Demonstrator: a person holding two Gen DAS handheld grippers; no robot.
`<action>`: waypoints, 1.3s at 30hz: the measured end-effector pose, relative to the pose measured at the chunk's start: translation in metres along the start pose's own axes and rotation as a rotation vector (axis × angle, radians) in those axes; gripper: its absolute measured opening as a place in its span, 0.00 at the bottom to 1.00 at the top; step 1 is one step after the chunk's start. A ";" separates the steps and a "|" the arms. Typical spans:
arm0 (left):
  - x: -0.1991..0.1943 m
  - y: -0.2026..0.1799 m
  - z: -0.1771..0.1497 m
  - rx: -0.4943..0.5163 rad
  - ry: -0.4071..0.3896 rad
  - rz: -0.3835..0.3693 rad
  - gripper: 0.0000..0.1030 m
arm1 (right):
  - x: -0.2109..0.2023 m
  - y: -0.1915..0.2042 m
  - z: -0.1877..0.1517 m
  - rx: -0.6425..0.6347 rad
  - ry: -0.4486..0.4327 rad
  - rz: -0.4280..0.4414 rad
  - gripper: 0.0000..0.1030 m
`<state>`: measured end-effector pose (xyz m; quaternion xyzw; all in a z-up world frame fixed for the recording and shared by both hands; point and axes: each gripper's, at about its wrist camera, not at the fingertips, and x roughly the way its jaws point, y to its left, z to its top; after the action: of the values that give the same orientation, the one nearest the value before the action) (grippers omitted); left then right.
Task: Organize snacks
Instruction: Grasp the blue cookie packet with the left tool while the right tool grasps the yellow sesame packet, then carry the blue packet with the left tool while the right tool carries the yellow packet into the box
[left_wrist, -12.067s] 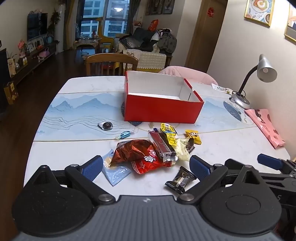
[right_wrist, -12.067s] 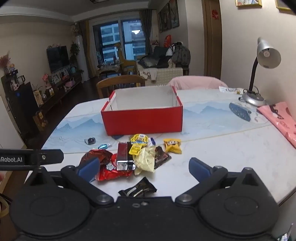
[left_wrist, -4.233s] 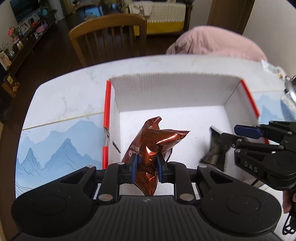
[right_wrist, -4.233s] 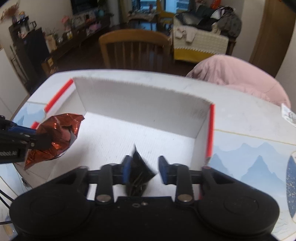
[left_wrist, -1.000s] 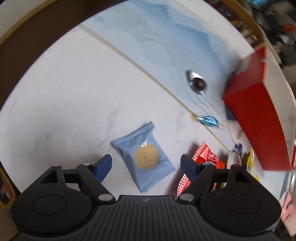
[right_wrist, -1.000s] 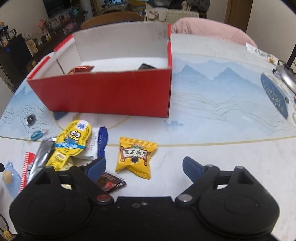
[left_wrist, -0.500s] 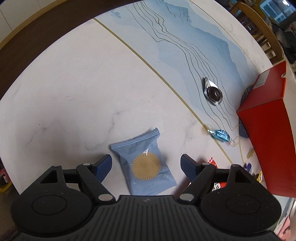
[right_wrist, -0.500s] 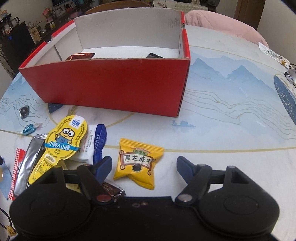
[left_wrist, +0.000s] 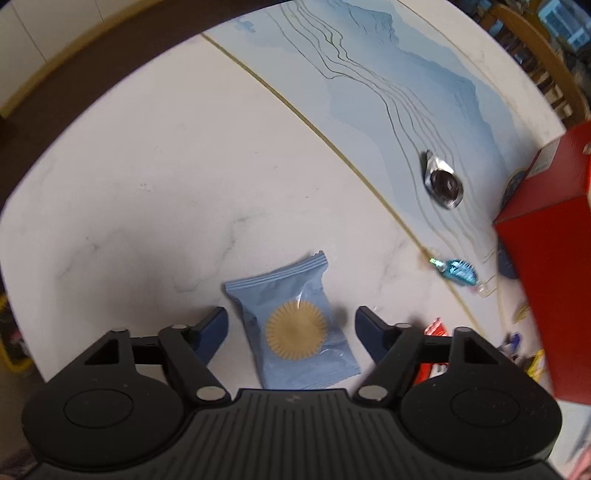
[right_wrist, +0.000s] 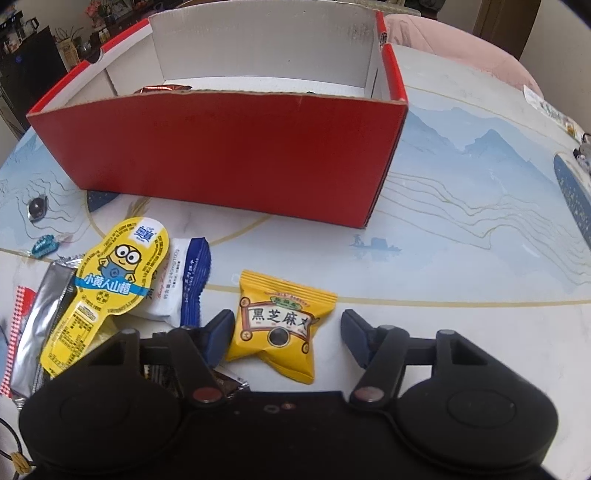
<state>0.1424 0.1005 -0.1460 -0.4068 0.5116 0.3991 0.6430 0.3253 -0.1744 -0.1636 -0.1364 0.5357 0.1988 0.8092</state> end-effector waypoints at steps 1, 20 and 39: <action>0.000 -0.003 -0.001 0.014 -0.006 0.018 0.66 | 0.000 0.001 0.000 -0.004 -0.002 -0.005 0.60; -0.004 0.011 0.002 0.066 -0.024 -0.027 0.44 | -0.007 0.007 -0.009 -0.019 -0.054 -0.027 0.37; -0.054 0.025 0.001 0.205 -0.114 -0.198 0.44 | -0.085 0.011 -0.022 0.042 -0.180 0.032 0.37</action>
<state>0.1107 0.1054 -0.0960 -0.3644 0.4696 0.3019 0.7454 0.2728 -0.1897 -0.0936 -0.0926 0.4671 0.2120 0.8534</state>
